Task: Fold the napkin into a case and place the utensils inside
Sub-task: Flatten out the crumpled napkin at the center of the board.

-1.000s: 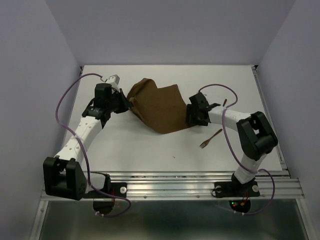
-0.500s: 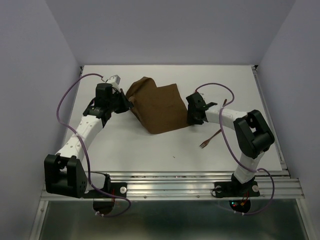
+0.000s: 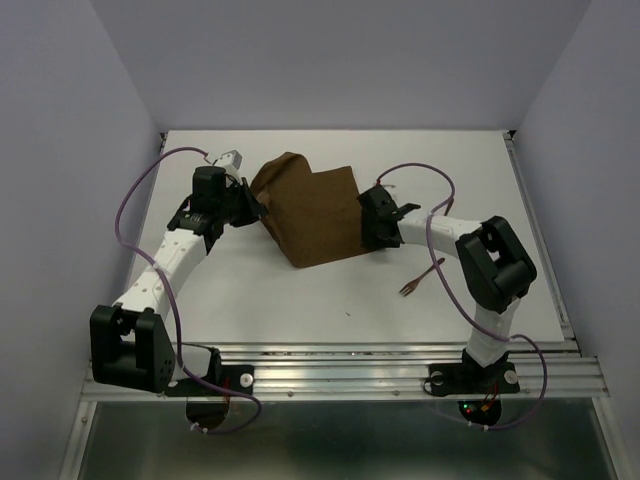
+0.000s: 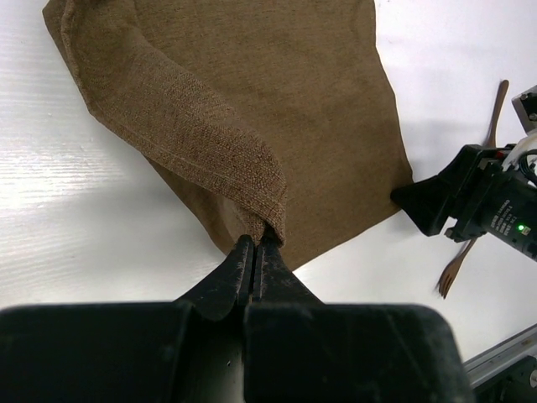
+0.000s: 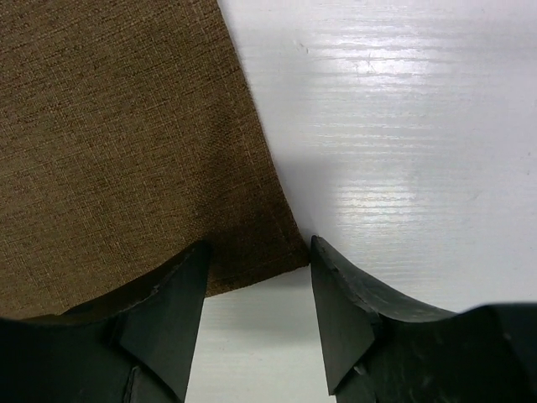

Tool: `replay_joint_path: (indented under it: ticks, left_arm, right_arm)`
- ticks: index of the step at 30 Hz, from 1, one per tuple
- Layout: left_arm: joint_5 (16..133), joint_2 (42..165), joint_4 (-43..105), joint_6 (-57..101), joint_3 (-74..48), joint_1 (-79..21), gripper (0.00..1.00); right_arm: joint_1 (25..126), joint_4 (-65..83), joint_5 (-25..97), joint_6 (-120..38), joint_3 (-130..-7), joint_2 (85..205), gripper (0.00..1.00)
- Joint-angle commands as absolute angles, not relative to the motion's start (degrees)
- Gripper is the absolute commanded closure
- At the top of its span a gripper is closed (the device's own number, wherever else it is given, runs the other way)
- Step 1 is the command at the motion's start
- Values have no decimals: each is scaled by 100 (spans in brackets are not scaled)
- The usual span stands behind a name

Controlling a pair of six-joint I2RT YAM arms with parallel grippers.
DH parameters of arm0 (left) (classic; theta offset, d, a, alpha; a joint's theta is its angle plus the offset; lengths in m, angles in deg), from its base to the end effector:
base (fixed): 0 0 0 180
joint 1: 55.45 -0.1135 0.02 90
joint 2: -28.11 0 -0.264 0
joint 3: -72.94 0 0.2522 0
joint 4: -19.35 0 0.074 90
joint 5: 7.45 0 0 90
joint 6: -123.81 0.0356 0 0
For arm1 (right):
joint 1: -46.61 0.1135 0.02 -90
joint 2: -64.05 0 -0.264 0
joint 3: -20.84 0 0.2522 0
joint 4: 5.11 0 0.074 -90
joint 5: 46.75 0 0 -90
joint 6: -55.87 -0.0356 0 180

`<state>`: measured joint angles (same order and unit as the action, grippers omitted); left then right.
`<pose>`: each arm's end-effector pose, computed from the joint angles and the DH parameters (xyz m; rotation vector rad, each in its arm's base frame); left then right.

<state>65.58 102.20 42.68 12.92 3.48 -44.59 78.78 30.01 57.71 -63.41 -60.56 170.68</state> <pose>0.2872 -0.0657 0.2964 0.0041 2.0988 -0.6438 0.3242 0.1934 0.1647 0.0215 2.5723 0.0673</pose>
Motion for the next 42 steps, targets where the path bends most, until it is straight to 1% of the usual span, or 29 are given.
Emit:
replay_joint_path:
  ticks: [1, 3, 4, 6, 7, 9, 10, 15, 18, 20, 22, 25, 27, 29, 31, 32, 34, 36, 40, 42]
  left_arm:
    - [6436, 10229, 4058, 1324, 346, -4464, 100]
    - [6436, 10229, 4041, 1315, 337, -4464, 100]
    - [6436, 10238, 4032, 1298, 346, -4464, 100]
    - [6418, 10238, 4032, 1298, 346, -4464, 100]
    - [6418, 10238, 4032, 1307, 346, -4464, 100]
    - [6418, 10238, 4032, 1307, 355, -4464, 100]
    - [6418, 10230, 4032, 1298, 355, -4464, 100]
    - [6436, 10238, 4023, 1307, 372, -4464, 100]
    - [6418, 10238, 4023, 1315, 355, -4464, 100]
    - [6436, 10247, 4032, 1315, 346, -4464, 100]
    - [6462, 10221, 4041, 1298, 320, -4464, 100]
    - [6523, 10168, 4050, 1263, 188, -4481, 100]
    - [6497, 10185, 3971, 1202, -22, -4525, 100]
    - [6393, 10264, 3962, 1192, -329, -4586, 100]
    - [6331, 10449, 4049, 1201, -1022, -4691, 100]
    - [6217, 10545, 4093, 1227, -1512, -4727, 100]
    - [6050, 10555, 4199, 1236, -1920, -4849, 100]
    - [5620, 10406, 4033, 1123, -2245, -4964, 100]
    - [4900, 10037, 3514, 728, -2536, -5227, 100]
    - [4758, 9966, 3356, 578, -2667, -5281, 100]
  right_arm:
    - [8036, 3211, 6135, -6279, -6200, 17303, 43]
    - [8089, 3238, 6205, -6261, -6209, 17355, 45]
    - [8089, 3247, 6232, -6235, -6209, 17408, 51]
    - [8142, 3264, 6232, -6226, -6183, 17461, 58]
    - [8142, 3264, 6232, -6243, -6165, 17487, 66]
    - [8142, 3255, 6250, -6243, -6113, 17505, 74]
    - [8142, 3255, 6258, -6261, -6095, 17505, 80]
    - [8142, 3273, 6417, -6314, -6068, 17269, 91]
    - [8142, 3273, 6504, -6349, -6121, 17084, 94]
    - [8142, 3273, 6557, -6375, -6191, 16908, 99]
    - [8142, 3273, 6575, -6462, -6235, 16716, 99]
    - [7853, 3273, 6400, -6516, -6419, 16399, 99]
    - [7580, 3273, 6277, -6472, -6753, 16266, 99]
    - [7361, 3273, 6162, -6437, -7078, 16108, 99]
    - [7053, 3273, 6013, -6376, -7682, 16029, 99]
    - [6991, 3273, 6004, -6349, -7903, 15933, 99]
    - [6990, 3264, 6082, -6200, -8491, 15766, 99]
    - [6990, 3194, 6074, -6094, -8766, 15441, 99]
    - [6990, 2869, 6091, -5901, -9091, 14817, 99]
    - [6990, 2843, 6170, -5866, -9258, 14658, 99]
